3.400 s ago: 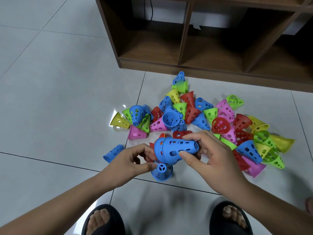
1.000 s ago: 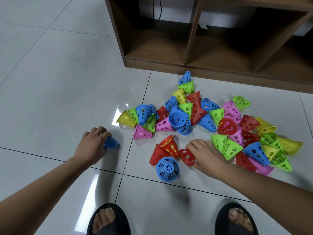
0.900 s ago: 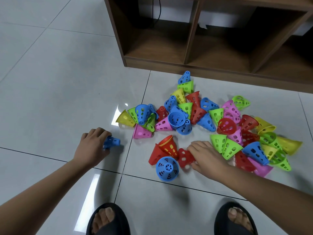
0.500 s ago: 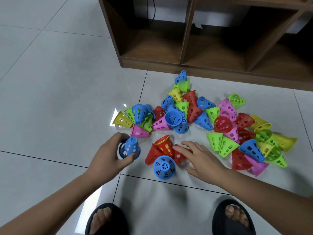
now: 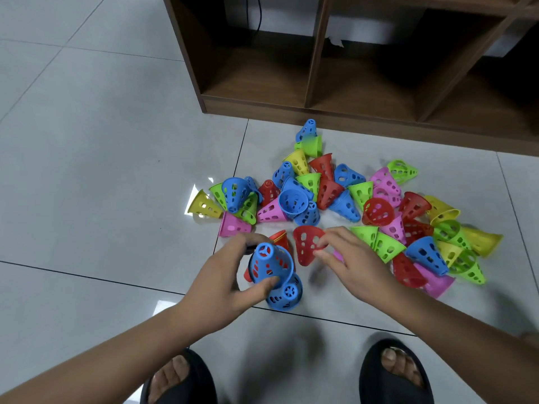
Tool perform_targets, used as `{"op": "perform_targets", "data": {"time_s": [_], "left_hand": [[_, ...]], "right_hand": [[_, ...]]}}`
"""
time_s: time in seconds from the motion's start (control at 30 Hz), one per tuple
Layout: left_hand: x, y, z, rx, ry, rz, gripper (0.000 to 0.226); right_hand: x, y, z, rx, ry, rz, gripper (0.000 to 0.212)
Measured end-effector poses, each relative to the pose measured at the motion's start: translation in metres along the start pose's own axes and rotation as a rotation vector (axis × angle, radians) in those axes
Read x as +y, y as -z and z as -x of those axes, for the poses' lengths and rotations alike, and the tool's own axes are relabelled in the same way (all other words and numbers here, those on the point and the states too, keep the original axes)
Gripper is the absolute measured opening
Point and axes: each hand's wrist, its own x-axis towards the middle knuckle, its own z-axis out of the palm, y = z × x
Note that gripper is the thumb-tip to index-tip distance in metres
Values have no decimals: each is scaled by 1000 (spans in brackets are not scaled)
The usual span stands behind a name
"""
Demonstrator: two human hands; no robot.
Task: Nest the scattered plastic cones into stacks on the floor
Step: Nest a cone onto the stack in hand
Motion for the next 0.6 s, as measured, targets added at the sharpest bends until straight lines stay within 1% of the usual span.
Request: {"op": "perform_targets", "data": {"time_s": [0.07, 0.13, 0.2, 0.27, 0.33, 0.4, 0.43, 0.5, 0.6], "left_hand": [[1, 0, 2, 13, -11, 3, 51], [1, 0, 4, -2, -26, -15, 50], [-1, -2, 5, -35, -32, -54, 48], [-4, -7, 7, -66, -34, -94, 46], [-7, -14, 9, -86, -36, -116, 45], [-12, -21, 12, -114, -33, -132, 47], [-14, -24, 12, -125, -32, -140, 48], [-19, -27, 14, -136, -32, -154, 51], [-22, -29, 15, -128, -24, -141, 56]], "right_hand": [[-16, 16, 4, 33, -68, -128, 17], [-32, 29, 9, 45, -148, -288, 29], [-47, 39, 11, 68, -244, -512, 35], [-60, 44, 11, 74, -333, -795, 36], [-72, 47, 14, 39, -388, -1052, 40], [-83, 47, 21, -35, -405, -1233, 42], [-88, 45, 25, -85, -405, -1285, 42], [-93, 37, 32, -191, -403, -1313, 43], [-91, 19, 39, -308, -419, -1206, 44]]}}
